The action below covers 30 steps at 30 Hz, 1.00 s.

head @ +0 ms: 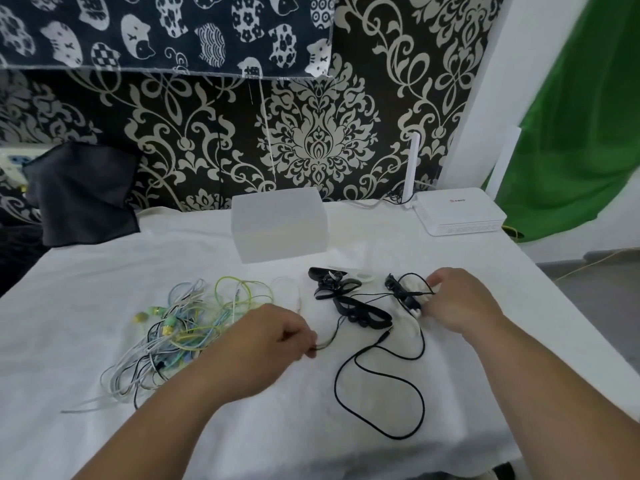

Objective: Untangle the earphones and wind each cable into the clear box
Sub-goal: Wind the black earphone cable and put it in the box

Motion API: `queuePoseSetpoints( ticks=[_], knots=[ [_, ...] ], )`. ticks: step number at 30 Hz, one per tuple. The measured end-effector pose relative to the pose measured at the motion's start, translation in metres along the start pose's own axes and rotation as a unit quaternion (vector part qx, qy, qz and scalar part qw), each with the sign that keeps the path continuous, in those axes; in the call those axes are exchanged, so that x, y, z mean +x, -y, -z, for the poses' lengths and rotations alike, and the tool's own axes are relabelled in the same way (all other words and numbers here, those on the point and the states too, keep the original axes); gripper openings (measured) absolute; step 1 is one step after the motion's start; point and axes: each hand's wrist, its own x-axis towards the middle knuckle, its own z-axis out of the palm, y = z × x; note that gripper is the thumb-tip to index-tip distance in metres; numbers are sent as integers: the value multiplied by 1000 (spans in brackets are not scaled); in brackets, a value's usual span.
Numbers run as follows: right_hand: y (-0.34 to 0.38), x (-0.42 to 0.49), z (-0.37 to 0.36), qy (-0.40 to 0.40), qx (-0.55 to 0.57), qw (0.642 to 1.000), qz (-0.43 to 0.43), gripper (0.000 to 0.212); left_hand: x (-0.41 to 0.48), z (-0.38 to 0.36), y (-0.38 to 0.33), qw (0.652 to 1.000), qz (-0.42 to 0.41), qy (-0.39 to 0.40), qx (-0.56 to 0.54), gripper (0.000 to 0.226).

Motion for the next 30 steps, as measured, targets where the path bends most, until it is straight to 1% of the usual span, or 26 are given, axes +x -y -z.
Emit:
queuePoseSetpoints(
  ticks=[2,4,5,7,9,12,14,16,17,18,20,22,23,24,26,28,29,30],
  knots=[
    [1,2,2,-28,10,999,-19,29,-3,-2,-1,1000,-2,18,22,19],
    [0,6,2,-44,7,998,-43,28,-4,-2,-1,999,1,16,49,18],
    [0,8,0,-41,0,998,-47,28,-5,-1,-1,998,2,15,61,18],
    [0,8,-5,-7,-18,999,-35,26,-6,1,-1,996,3,19,83,21],
    [-3,10,-8,19,-30,999,-28,17,-7,3,0,995,4,31,95,23],
    [-7,15,-11,8,-16,999,-42,11,-10,4,2,992,4,47,115,25],
    [-3,13,-6,-10,9,999,-34,8,-10,3,3,993,2,49,108,22],
    [11,2,8,-60,26,998,24,3,-10,4,4,995,-9,25,93,16],
    [21,-7,17,-86,45,993,70,1,-9,5,5,995,-19,4,94,12],
    [32,-18,27,-97,65,986,121,4,-8,6,5,994,-33,-29,95,10],
    [54,-42,43,-78,84,970,215,12,-5,8,4,988,-63,-130,59,8],
    [70,-64,51,-41,78,958,273,17,-4,14,0,968,-70,-237,-34,11],
    [77,-73,52,-32,70,952,296,19,-5,17,-2,958,-69,-267,-77,15],
    [83,-80,53,-26,61,946,316,21,-7,21,-4,952,-71,-278,-104,19],
    [94,-92,50,-10,34,937,347,23,-12,25,-8,954,-86,-260,-123,30],
    [103,-101,45,18,6,929,369,22,-16,27,-11,965,-97,-204,-134,42],
    [106,-104,43,37,3,925,378,20,-16,26,-12,970,-99,-172,-142,43],
    [108,-107,41,56,9,921,387,20,-16,25,-13,973,-101,-145,-146,38]
  ],
)
